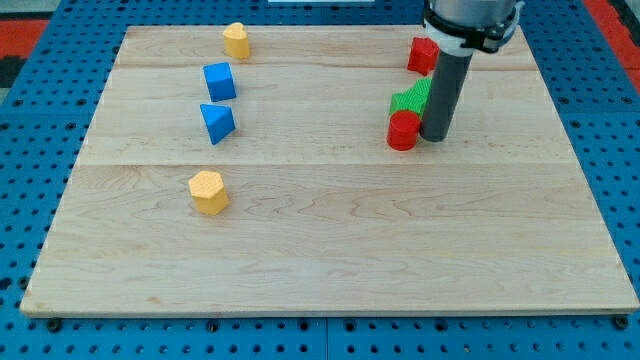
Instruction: Move the red circle to the bottom left side of the green star
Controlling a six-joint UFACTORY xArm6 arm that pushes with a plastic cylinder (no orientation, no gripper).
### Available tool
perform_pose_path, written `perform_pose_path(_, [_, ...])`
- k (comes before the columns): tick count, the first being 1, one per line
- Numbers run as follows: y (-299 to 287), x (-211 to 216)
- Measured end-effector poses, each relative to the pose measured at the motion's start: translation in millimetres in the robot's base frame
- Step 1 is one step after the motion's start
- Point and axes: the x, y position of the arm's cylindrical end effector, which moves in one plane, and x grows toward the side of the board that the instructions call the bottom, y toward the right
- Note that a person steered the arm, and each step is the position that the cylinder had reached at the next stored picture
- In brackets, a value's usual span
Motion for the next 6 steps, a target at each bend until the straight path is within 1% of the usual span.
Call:
perform_pose_path(1, [2, 1])
perform_pose_path(2, [-2, 26])
perform_pose_path(3, [-34, 26])
perform_pose_path(4, [-32, 26])
perform_pose_path(5, [-43, 28])
perform_pose_path(6, [-48, 38])
